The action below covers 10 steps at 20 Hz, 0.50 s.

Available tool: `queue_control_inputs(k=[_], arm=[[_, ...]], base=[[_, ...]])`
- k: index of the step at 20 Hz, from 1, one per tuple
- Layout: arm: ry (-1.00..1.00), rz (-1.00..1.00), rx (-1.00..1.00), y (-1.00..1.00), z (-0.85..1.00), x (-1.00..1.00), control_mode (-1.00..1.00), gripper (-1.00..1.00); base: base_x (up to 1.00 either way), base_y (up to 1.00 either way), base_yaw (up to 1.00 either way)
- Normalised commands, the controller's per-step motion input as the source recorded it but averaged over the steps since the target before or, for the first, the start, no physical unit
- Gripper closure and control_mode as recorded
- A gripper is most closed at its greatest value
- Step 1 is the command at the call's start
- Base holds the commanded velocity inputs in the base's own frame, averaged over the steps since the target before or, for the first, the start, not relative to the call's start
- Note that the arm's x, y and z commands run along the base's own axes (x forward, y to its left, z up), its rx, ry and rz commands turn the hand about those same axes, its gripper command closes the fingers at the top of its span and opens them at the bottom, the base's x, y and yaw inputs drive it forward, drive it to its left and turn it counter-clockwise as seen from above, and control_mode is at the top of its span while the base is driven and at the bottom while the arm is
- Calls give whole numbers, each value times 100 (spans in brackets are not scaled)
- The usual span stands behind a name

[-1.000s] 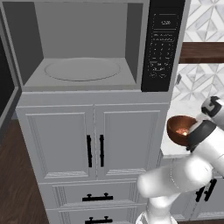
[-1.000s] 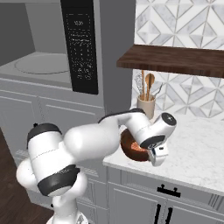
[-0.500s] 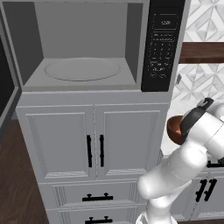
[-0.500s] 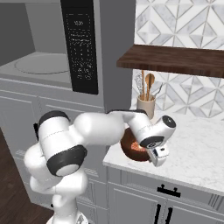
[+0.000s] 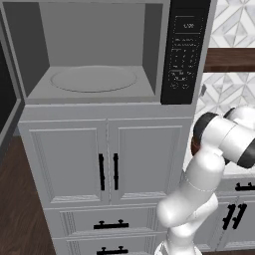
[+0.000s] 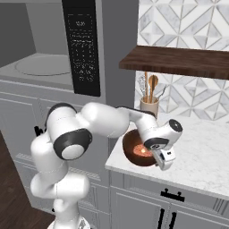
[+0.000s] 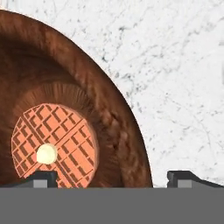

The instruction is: Open the microwave, place the bowl with waffle inside the microwave, then close the microwave door and turn it on.

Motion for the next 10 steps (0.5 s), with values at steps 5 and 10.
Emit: queue_control_inputs(k=[5, 10], arm=[[-1, 0, -7, 4, -3, -1, -100, 100], [-2, 0, -16, 19, -13, -10, -100, 100]], base=[[0, 0, 0], [0, 0, 0]])
